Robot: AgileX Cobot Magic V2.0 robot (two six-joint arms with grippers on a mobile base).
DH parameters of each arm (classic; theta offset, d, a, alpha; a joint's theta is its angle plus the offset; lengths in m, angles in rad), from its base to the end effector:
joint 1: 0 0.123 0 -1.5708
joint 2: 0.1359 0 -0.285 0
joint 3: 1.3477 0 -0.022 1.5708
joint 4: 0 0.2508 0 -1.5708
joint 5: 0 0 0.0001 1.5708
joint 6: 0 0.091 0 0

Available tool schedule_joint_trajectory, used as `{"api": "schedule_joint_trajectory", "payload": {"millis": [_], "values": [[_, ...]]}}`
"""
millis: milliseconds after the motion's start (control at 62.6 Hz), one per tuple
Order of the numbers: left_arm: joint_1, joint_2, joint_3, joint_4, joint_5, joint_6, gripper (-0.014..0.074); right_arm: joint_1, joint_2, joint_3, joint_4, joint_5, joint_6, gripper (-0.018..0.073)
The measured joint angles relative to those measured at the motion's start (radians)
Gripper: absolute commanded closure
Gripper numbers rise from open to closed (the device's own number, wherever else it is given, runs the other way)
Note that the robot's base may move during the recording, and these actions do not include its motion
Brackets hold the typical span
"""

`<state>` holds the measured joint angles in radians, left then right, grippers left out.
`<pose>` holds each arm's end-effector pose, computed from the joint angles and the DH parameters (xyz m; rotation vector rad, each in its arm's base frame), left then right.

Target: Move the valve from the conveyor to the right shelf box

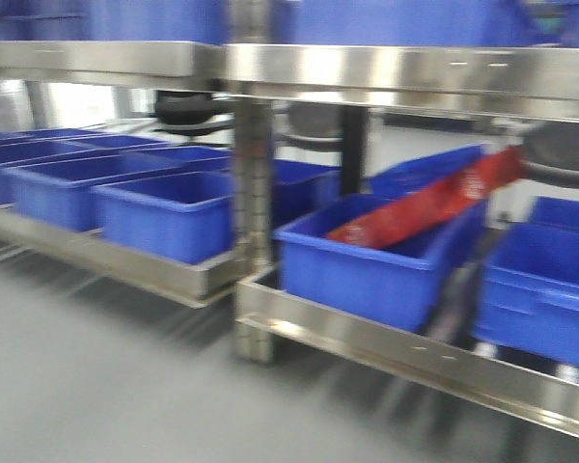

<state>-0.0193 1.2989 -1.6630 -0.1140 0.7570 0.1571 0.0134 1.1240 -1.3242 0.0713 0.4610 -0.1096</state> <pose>0.2638 -0.0122 0.5074 0.1411 1.8671 -0.0355 0.2366 0.0061 0.4708 -0.0747 1.7417 0.0039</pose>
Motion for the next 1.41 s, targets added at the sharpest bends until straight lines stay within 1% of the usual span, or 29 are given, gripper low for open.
{"api": "schedule_joint_trajectory", "payload": {"millis": [1405], "values": [[-0.002,0.000,0.000,-0.006,0.000,0.000,0.0708,0.000,0.000,0.000,-0.002,0.000,0.000,0.0721]]}}
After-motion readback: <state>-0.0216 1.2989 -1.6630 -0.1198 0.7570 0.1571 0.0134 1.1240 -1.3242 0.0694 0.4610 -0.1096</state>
